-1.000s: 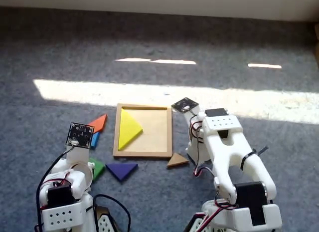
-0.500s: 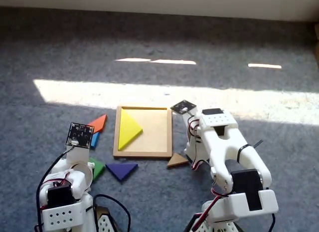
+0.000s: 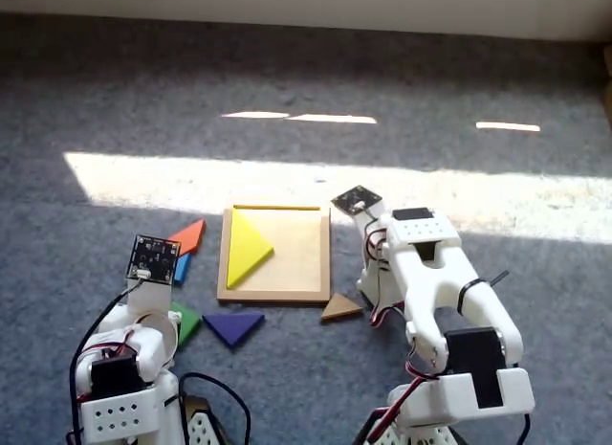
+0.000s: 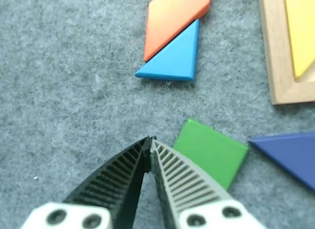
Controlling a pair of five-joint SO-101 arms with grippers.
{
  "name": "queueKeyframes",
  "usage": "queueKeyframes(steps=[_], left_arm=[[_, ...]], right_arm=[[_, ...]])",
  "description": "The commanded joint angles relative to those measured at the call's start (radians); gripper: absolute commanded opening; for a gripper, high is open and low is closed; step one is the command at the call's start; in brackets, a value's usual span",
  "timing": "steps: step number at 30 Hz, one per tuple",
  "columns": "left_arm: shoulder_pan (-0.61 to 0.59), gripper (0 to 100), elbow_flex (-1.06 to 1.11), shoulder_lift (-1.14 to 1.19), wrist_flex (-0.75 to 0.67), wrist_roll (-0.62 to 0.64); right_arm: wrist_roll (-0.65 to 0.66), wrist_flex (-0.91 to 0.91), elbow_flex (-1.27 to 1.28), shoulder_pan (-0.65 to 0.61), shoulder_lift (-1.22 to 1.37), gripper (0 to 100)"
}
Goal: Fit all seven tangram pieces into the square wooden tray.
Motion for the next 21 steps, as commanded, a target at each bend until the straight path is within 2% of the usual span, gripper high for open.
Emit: queueKeyframes(steps=[1,6,11,21], left_arm=[[-0.012,1,0.021,-0.022,0.006,0.006],[-0.012,1,0.021,-0.022,0.006,0.006],[-0.012,1,0.021,-0.022,0.006,0.006],[-0.012,1,0.021,-0.022,0.006,0.006]], right_arm=[[0.005,-0.045,-0.027,0.005,0.019,24.8],[0.005,-0.045,-0.03,0.022,0.016,24.8],[0.005,-0.024,-0.094,0.056,0.005,20.0],[0.003,0.022,-0.099,0.058,-0.231,18.4]])
